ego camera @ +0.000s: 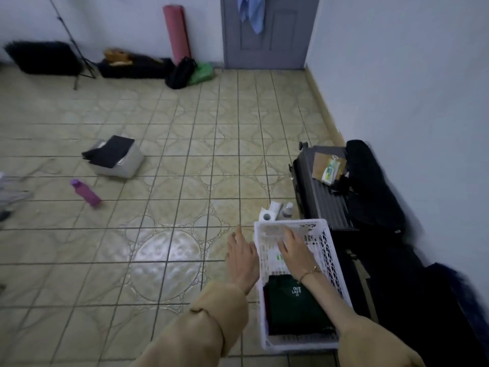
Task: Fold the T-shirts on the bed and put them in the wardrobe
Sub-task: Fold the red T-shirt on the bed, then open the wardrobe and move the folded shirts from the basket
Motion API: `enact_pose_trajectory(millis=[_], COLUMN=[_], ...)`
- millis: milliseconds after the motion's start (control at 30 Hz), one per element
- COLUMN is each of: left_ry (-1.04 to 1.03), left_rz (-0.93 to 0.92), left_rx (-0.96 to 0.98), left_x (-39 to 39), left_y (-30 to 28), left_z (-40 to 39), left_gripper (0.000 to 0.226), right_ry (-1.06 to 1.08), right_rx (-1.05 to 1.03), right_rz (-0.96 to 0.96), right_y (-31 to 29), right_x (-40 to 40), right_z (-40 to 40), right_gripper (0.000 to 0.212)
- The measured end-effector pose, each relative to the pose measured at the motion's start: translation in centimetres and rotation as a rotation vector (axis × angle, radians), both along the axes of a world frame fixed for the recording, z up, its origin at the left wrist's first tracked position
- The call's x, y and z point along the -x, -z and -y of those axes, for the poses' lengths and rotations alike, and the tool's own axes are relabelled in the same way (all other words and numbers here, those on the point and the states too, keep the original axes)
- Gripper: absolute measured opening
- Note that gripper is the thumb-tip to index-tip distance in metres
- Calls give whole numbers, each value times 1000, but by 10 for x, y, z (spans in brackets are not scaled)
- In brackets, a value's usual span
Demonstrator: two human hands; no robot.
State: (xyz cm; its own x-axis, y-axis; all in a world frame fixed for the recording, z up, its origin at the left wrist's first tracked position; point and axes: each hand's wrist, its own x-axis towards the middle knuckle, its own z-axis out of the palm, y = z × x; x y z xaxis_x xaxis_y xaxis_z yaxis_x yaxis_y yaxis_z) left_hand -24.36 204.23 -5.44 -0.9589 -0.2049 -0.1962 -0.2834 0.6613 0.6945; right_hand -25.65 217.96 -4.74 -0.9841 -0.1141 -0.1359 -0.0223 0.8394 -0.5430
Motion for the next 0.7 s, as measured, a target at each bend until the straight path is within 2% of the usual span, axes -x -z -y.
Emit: enact_pose_trajectory(millis=[100,200,367,467,700], left_ry=[-32,-148,-349,-501,-861], left_rz=[-82,-167,-303,-309,-260], left_rx=[84,72,100,116,92], left_x=[1,5,-8,-42,-126], left_y=[-73,-131,-203,-218,-210], left_z=[78,155,287,367,527], left_gripper=[52,50,49,48,42], right_ry=[-119,-222,-447,-628,-1044], right_rx=[49,90,163,185,178], right_rz=[-40,-109,-196,-156,-111], right_y=[-75,-131,-196,-211,-210], right_x=[20,41,49,37,2], right_z=[76,153,295,388,592], right_gripper=[42,42,40,38,34])
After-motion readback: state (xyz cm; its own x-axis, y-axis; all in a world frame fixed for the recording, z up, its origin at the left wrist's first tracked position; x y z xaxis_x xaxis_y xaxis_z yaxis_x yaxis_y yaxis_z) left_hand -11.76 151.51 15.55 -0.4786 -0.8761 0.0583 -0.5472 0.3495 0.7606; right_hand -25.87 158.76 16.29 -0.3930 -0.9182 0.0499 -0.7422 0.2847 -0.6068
